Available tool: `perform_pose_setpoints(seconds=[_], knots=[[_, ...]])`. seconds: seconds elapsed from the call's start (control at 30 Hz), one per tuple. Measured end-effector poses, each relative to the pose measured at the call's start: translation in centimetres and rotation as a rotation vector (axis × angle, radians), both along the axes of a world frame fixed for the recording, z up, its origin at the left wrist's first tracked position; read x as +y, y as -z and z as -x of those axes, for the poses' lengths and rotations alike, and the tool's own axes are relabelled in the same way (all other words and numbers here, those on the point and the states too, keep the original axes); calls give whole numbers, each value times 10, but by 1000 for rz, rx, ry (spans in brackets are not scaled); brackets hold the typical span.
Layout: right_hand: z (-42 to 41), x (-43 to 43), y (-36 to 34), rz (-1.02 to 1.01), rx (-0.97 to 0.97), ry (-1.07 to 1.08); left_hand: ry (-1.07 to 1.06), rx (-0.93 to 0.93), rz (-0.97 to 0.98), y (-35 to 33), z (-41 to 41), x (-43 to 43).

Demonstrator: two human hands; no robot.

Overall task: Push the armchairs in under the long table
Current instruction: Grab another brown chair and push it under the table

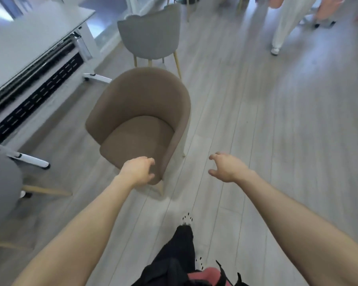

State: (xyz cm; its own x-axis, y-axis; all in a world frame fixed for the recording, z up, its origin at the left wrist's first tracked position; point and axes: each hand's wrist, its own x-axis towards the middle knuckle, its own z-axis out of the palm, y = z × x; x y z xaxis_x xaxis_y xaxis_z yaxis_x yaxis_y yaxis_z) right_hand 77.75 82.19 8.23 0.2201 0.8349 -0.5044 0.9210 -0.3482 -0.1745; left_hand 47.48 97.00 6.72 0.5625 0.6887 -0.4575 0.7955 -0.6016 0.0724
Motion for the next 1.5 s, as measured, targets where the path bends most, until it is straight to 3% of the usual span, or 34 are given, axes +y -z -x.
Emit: perform_pose_setpoints(seconds=[0.43, 0.83, 1.2, 1.33, 1.5], knots=[[-128, 293, -23, -74, -92, -413, -277, -108, -5, 11, -134, 192], [-71, 559, 2, -79, -79, -1106, -935, -76, 14, 34, -114, 257], [-15, 642, 33, 37, -99, -1827, -1668, -33, 55, 28, -216, 203], [-26, 647, 42, 29, -127, -1974, -1846, -45, 34, 28, -263, 185], [-67, 666, 45, -10, -86, -2029, -1919, -79, 34, 36, -333, 199]])
